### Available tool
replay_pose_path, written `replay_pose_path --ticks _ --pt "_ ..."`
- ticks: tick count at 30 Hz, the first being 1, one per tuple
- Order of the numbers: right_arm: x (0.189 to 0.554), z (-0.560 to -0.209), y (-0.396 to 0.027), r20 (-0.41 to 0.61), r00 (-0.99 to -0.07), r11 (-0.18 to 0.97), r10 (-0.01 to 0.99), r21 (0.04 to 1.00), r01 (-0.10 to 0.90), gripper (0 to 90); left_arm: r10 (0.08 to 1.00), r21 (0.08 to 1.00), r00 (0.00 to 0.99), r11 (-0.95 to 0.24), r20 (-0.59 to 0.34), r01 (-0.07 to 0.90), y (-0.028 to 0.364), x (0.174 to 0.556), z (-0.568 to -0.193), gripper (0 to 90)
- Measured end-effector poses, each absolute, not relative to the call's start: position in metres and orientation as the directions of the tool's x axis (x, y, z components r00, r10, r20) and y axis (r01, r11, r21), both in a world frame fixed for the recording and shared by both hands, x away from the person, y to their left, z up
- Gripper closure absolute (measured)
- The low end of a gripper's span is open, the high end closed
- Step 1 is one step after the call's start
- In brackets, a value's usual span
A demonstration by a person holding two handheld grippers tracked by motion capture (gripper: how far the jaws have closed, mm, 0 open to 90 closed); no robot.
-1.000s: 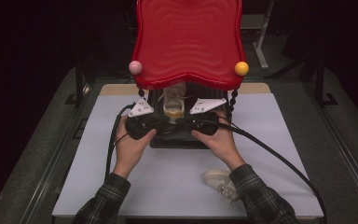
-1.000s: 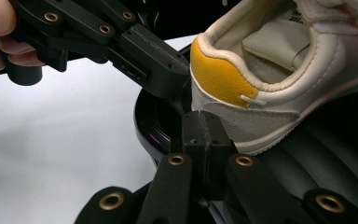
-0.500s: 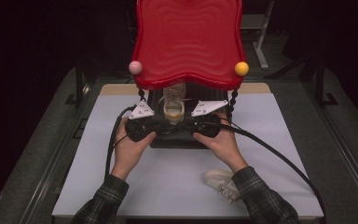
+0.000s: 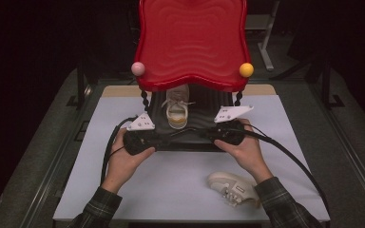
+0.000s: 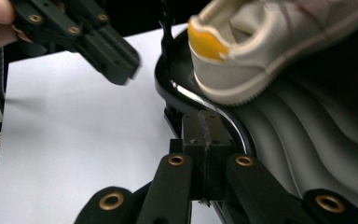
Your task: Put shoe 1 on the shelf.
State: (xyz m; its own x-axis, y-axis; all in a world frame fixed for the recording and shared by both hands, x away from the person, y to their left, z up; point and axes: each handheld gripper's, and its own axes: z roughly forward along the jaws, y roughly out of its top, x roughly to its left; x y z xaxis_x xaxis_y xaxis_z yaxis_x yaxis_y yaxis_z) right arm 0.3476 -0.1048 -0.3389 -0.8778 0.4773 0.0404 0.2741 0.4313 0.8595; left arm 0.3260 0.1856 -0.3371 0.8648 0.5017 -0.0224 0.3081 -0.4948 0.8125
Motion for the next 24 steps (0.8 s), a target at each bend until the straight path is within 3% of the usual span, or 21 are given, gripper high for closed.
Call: replay_pose_path --ticks 10,19,24 --pt "0.329 -0.346 -0.145 0.077 -0.863 0.435 0.500 0.839 0.327 90.0 0.462 0.762 0.886 -0.560 -0.040 0.326 0.192 0.302 -0.351 68.8" --pt "0.303 -0.363 -0.184 0.133 -0.845 0.442 0.518 0.804 0.397 90.0 0.510 0.716 0.860 -0.587 -0.035 0.377 0.213 0.289 -0.379 47.6" --pt "0.286 -0.371 -0.204 0.160 -0.837 0.434 0.522 0.795 0.423 90.0 0.554 0.689 0.832 -0.595 -0.022 0.414 0.225 0.284 -0.396 40.7"
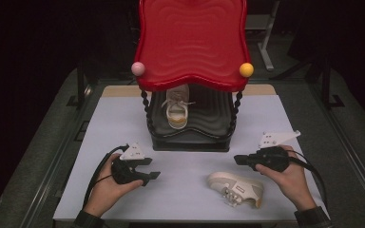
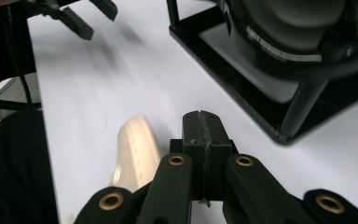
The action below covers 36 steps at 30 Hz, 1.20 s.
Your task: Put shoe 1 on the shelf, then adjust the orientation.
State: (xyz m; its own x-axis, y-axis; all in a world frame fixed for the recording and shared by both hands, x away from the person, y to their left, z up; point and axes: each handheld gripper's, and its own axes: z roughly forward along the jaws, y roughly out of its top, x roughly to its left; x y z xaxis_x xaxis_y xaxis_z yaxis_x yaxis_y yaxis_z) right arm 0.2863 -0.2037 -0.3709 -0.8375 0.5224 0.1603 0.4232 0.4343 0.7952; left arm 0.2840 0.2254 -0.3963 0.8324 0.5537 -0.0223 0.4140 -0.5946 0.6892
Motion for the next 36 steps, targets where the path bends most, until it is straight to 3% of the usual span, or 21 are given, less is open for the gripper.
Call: replay_pose_path --ticks 5,6,21,25,36 --pt "0.274 -0.375 -0.216 0.177 -0.835 0.433 0.522 0.788 0.438 90.0 0.588 0.669 0.809 -0.597 -0.010 0.442 0.238 0.282 -0.413 30.1" --pt "0.271 -0.377 -0.220 0.185 -0.832 0.436 0.523 0.781 0.447 90.0 0.595 0.661 0.804 -0.602 -0.004 0.448 0.241 0.282 -0.416 23.9" --pt "0.251 -0.394 -0.228 0.212 -0.831 0.475 0.515 0.736 0.483 90.0 0.622 0.671 0.783 -0.582 0.004 0.459 0.261 0.286 -0.445 21.4" --pt "0.252 -0.394 -0.229 0.205 -0.830 0.476 0.520 0.737 0.480 90.0 0.607 0.721 0.794 -0.549 -0.002 0.422 0.268 0.285 -0.452 18.9" --pt "0.265 -0.395 -0.231 0.202 -0.810 0.454 0.551 0.741 0.494 90.0 0.604 0.721 0.797 -0.551 -0.003 0.420 0.268 0.284 -0.453 17.7"
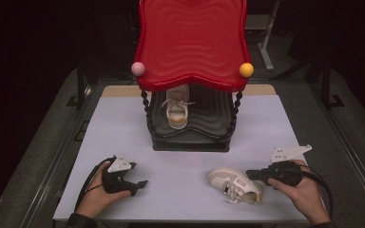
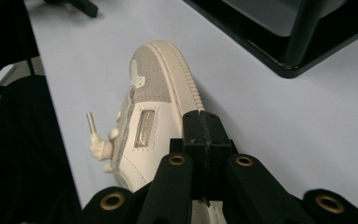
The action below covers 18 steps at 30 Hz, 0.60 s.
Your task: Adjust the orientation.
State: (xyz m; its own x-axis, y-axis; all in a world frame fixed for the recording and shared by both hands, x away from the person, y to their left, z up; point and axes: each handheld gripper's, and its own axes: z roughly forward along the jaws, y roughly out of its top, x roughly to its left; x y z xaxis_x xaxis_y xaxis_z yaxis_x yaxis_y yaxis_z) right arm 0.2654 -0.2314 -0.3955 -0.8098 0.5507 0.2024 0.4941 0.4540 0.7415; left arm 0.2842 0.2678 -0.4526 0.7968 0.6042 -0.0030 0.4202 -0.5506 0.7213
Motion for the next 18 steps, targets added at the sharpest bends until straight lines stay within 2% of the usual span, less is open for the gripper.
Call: replay_pose_path --ticks 12,18 --pt "0.295 -0.404 -0.234 0.193 -0.780 0.447 0.596 0.727 0.521 90.0 0.604 0.721 0.797 -0.549 -0.007 0.423 0.268 0.285 -0.453 17.8" --pt "0.309 -0.414 -0.237 0.226 -0.761 0.434 0.608 0.709 0.556 90.0 0.605 0.721 0.796 -0.548 -0.008 0.424 0.268 0.285 -0.453 17.8"
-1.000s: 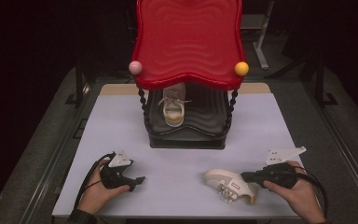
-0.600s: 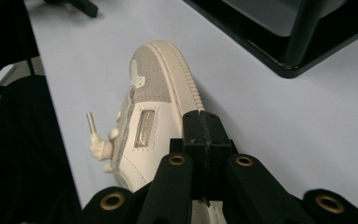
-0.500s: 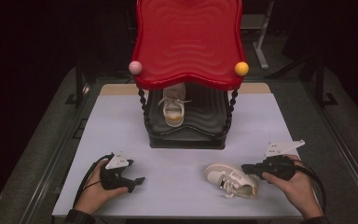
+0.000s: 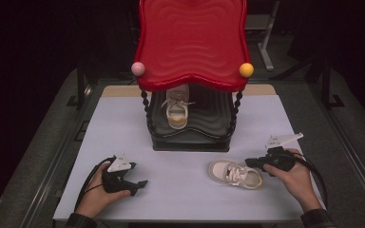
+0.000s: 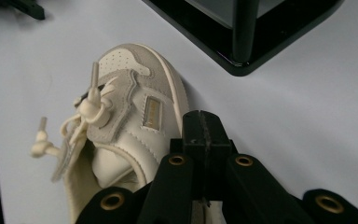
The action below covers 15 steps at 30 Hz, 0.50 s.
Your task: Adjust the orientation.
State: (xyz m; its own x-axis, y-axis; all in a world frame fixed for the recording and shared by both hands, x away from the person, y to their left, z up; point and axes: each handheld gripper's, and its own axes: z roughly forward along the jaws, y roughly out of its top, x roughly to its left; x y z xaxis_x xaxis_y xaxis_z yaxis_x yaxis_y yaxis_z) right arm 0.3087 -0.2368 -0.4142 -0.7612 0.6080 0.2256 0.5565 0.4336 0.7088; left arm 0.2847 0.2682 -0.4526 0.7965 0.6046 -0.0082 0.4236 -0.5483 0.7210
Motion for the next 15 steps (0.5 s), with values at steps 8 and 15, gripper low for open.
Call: replay_pose_path --ticks 8,15 --pt "0.315 -0.431 -0.238 0.233 -0.750 0.463 0.619 0.663 0.588 90.0 0.605 0.722 0.796 -0.547 -0.009 0.424 0.268 0.285 -0.453 17.8" --pt "0.305 -0.429 -0.257 0.200 -0.724 0.466 0.661 0.647 0.604 90.0 0.605 0.722 0.796 -0.548 -0.007 0.423 0.268 0.285 -0.453 17.8"
